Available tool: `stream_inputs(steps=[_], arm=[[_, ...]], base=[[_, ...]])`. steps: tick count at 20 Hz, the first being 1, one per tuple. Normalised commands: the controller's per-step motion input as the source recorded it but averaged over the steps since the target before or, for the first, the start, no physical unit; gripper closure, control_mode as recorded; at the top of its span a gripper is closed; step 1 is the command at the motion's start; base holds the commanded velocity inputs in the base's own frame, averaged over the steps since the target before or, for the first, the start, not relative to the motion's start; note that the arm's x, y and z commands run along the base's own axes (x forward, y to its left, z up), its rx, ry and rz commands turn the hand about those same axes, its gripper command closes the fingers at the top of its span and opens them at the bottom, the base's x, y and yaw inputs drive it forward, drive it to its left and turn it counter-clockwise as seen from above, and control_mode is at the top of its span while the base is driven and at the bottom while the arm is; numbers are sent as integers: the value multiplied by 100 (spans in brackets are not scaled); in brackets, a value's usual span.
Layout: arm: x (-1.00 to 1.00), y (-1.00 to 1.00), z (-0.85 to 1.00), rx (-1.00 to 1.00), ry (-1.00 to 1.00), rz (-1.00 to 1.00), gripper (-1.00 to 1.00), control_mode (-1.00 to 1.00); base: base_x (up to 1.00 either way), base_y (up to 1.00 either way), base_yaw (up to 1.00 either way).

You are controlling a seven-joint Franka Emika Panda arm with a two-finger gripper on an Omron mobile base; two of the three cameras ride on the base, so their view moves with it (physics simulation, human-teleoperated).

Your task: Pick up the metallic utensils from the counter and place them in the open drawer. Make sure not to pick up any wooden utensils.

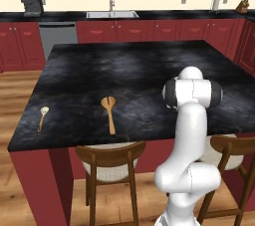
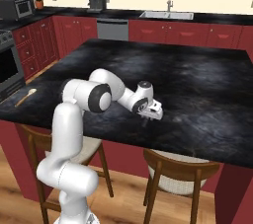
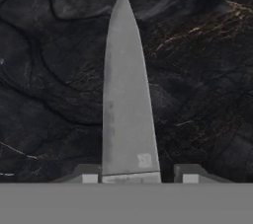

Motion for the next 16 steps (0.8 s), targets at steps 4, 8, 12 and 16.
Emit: stream_inputs(steps=[4, 8, 12, 16], arm=[[-46, 51, -100, 0, 14, 1, 100, -100], [-43, 50, -88, 7, 15, 4, 100, -100], [-25, 64, -18, 1, 3, 8, 100, -100], [-20, 18, 10, 0, -1, 6, 100, -100]], base=[[0, 0, 0], [0, 0, 0], [0, 0, 0], [0, 0, 0]])
